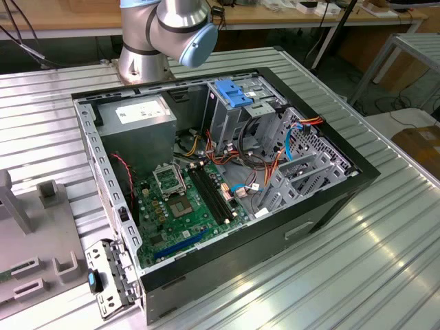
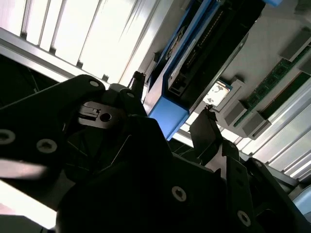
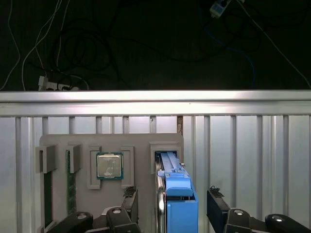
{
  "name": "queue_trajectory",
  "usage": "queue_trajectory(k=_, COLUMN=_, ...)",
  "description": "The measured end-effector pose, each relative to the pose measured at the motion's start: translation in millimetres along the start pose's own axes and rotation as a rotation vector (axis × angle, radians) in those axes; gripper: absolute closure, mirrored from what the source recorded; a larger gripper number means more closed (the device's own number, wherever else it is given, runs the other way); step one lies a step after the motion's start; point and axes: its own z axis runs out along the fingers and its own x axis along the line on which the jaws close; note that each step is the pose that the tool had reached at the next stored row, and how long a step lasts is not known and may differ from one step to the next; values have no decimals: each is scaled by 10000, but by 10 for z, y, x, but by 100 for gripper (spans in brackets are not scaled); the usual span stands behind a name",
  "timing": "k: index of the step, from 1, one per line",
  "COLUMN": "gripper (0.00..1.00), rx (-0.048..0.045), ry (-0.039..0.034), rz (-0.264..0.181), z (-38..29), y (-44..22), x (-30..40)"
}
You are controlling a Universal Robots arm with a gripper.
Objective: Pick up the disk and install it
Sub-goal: 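Pick up the disk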
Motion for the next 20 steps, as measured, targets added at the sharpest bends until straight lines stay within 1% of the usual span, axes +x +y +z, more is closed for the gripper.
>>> queue_trajectory(k=2, gripper=47, rx=3, ry=-1, rz=0, z=2, y=0, x=0)
queue_trajectory(k=15, gripper=47, rx=4, ry=-1, rz=80, z=16, y=3, x=-7)
queue_trajectory(k=16, gripper=49, rx=4, ry=-1, rz=80, z=16, y=3, x=-7)
queue_trajectory(k=18, gripper=62, rx=3, ry=0, rz=80, z=16, y=3, x=-7)
queue_trajectory(k=20, gripper=63, rx=4, ry=0, rz=80, z=17, y=3, x=-7)
